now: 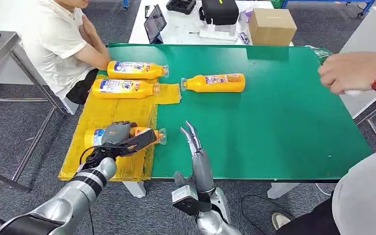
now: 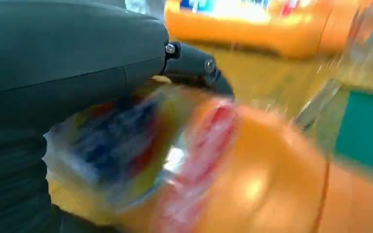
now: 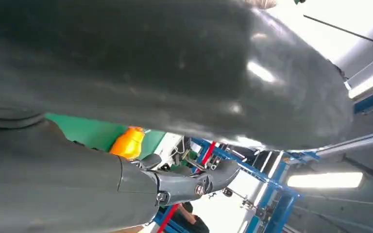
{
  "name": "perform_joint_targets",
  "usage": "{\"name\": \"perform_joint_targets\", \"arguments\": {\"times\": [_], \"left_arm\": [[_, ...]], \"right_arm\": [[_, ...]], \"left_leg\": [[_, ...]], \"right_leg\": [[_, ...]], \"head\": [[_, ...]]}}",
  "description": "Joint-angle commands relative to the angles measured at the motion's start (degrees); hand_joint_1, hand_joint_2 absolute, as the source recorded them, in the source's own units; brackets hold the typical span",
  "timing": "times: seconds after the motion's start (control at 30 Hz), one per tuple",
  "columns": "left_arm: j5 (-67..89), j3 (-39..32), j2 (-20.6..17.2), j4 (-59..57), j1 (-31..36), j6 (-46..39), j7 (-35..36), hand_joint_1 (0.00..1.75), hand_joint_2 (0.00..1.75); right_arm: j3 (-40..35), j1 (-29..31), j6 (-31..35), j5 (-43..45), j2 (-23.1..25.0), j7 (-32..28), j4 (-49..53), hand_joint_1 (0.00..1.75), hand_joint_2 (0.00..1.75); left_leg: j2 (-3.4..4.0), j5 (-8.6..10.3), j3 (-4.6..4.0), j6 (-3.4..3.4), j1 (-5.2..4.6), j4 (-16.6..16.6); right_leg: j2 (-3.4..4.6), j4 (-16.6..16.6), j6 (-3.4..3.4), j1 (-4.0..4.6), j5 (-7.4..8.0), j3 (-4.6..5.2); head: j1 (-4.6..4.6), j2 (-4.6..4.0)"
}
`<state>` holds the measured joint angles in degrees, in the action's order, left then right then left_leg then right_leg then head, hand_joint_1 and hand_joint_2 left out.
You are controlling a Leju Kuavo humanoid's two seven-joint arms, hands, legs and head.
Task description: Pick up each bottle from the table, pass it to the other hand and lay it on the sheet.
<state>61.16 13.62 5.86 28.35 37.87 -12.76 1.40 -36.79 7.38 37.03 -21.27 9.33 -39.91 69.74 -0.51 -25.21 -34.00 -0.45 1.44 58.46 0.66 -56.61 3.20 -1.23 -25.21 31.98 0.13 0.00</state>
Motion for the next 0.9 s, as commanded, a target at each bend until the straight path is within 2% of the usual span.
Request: {"name": "perform_joint_targets", "arguments": {"times": [0.03,0.2,0.3,0.4,0.47,0.5,0.57,0.7,0.77,0.8,0.83,0.9], "left_arm": [[1.1,2.9,-0.6,-6.9,1.2,6.6,-0.8,0.00,1.75],[4.0,6.7,0.6,-6.4,1.4,9.4,-0.9,0.00,1.75],[4.0,7.2,0.8,-4.9,0.3,7.6,-1.9,0.00,1.75],[3.4,7.1,0.9,-1.8,-1.2,3.7,-3.0,0.00,1.75],[2.6,6.6,0.8,3.3,-3.6,-3.1,-4.1,0.00,1.75],[2.6,6.6,0.8,3.3,-3.6,-3.1,-4.1,0.00,1.75],[0.6,4.4,1.5,9.7,-6.9,-11.7,-5.0,0.00,1.75],[-1.3,3.9,1.6,16.0,-10.1,-15.6,-7.3,0.00,1.75],[-10.1,3.4,2.6,25.4,-14.8,-18.3,-16.8,0.00,1.75],[-10.1,3.4,2.6,25.4,-14.8,-18.3,-16.8,0.00,1.75],[-16.3,3.4,3.8,31.4,-17.7,-18.6,-20.7,0.00,1.75],[-18.4,5.3,3.5,36.4,-19.7,-20.6,-23.2,0.00,1.75]], "right_arm": [[-1.9,2.7,-0.4,1.3,-2.1,-0.1,-5.1,0.00,0.00],[-2.1,3.1,-0.3,1.8,-1.9,-0.1,-6.2,0.00,0.00],[-2.3,2.9,0.4,1.9,-2.1,-0.1,-6.4,0.00,0.00],[-2.2,2.4,0.8,2.0,-2.6,-0.1,-6.2,0.00,0.00],[-1.9,2.1,0.9,2.0,-2.6,-0.1,-6.1,0.00,0.00],[-1.9,2.1,0.9,2.0,-2.6,-0.1,-6.1,0.00,0.00],[-1.6,1.8,1.2,1.6,-2.4,-0.1,-6.2,0.00,0.00],[-1.6,1.4,1.3,1.1,-2.1,-0.1,-6.1,0.00,0.00],[-1.8,1.0,1.7,0.9,-2.3,-0.1,-5.8,0.00,0.00],[-1.8,1.0,1.7,0.9,-2.3,-0.1,-5.8,0.00,0.00],[-2.1,0.9,2.7,0.5,-2.6,-0.1,-6.4,0.00,0.00],[-1.5,0.5,3.0,-1.4,-2.5,-0.1,-6.1,0.00,0.00]], "left_leg": [[-0.01,0.08,0.06,0.14,-0.01,-0.1],[0.01,0.08,0.00,0.14,-0.03,-0.1],[0.02,0.09,0.06,0.13,-0.04,-0.2],[0.01,0.08,0.09,0.14,-0.06,-0.2],[0.02,0.06,0.07,0.12,-0.05,-0.2],[-0.01,0.08,0.06,0.16,-0.05,-0.2],[-0.01,0.10,0.00,0.15,-0.04,-0.2],[-0.05,0.02,-0.13,0.13,-0.02,-0.1],[-0.04,0.01,-0.24,0.12,-0.03,0.0],[-0.07,0.01,-0.30,0.09,-0.03,0.0],[-0.06,-0.02,-0.25,0.13,-0.01,0.0],[-0.03,-0.04,-0.34,0.12,-0.03,0.0]], "right_leg": [[-0.11,0.2,-0.15,0.04,0.07,-0.09],[-0.11,0.1,-0.13,0.01,0.10,-0.07],[-0.09,0.2,-0.14,0.00,0.10,-0.11],[-0.11,0.2,-0.15,-0.01,0.09,-0.13],[-0.09,0.2,-0.13,-0.01,0.08,-0.11],[-0.13,0.2,-0.15,0.00,0.10,-0.11],[-0.13,0.2,-0.14,0.01,0.12,-0.05],[-0.17,0.1,-0.11,0.01,0.02,0.08],[-0.16,0.1,-0.11,0.00,0.01,0.17],[-0.16,0.1,-0.07,-0.01,-0.01,0.23],[-0.18,0.1,-0.11,0.02,-0.03,0.18],[-0.15,0.1,-0.10,0.00,-0.04,0.27]], "head": [[0.05,0.00],[0.02,0.00],[0.02,0.00],[0.04,0.00],[0.00,0.00],[0.04,0.00],[0.02,0.00],[0.04,0.00],[0.00,0.00],[0.04,0.00],[0.04,0.00],[0.00,0.00]]}}
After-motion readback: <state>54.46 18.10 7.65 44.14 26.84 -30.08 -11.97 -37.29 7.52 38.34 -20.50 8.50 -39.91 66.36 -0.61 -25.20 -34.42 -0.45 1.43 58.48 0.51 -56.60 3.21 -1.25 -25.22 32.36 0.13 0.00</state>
